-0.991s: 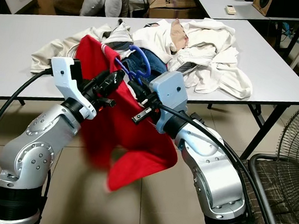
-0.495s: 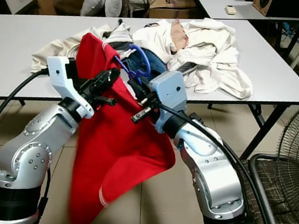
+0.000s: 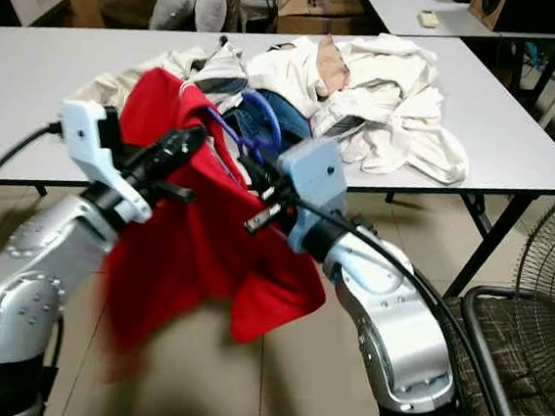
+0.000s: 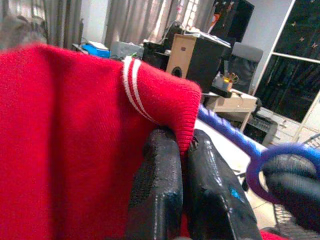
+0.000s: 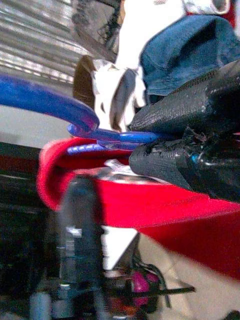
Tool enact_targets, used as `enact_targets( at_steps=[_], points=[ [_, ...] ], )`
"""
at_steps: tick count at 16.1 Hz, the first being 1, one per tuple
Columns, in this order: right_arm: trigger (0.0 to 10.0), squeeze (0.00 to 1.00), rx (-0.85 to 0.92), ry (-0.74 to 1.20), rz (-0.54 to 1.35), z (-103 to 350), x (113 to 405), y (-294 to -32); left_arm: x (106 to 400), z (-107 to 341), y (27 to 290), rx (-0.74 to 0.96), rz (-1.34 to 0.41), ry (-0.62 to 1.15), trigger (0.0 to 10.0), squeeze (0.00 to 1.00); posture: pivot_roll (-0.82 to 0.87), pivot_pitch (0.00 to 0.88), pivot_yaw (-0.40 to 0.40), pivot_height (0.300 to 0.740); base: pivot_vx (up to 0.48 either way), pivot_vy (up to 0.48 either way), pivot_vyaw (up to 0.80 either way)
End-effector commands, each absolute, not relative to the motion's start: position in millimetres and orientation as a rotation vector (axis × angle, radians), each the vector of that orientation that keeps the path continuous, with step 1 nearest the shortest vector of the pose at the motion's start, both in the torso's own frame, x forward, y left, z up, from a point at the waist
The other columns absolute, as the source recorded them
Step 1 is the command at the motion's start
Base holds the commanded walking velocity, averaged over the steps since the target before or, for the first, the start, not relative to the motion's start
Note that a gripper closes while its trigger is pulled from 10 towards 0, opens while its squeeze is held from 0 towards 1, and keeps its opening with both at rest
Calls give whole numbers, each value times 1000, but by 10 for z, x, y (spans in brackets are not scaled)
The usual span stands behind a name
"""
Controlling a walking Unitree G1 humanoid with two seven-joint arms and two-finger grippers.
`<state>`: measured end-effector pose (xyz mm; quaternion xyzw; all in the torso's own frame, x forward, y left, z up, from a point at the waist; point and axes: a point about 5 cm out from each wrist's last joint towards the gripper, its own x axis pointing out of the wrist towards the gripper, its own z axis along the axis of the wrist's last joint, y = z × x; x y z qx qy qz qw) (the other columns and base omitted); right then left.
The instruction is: Hang hanger
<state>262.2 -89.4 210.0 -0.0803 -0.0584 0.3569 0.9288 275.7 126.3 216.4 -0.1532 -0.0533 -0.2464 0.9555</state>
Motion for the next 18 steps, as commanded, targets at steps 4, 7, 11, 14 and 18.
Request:
enact_targets(
  at_steps=[4,7,11,14,18],
  points=[
    [0,0,-205,-36,797,1926,2527,-948,2813,2413,1621,-289,-370,-209,0,0,-116,0,104,740,0,0,0],
    [1922,0,-195,-35,860,1924,2385,-1017,3067,2470,1957,-246,-97,-209,0,0,-113,0,113,740,0,0,0],
    [745,0,-128,-42,909,1936,2185,-1134,3316,2059,2223,-128,166,-69,0,0,-113,0,133,740,0,0,0],
    [1098,0,-108,-83,813,1983,2245,-1172,3271,1926,2054,-168,54,-41,0,0,-106,0,141,740,0,0,0],
    [0,0,8,-189,544,2157,2582,-1202,2848,1769,1508,-117,-413,23,0,0,-101,0,143,740,0,0,0]
  ],
)
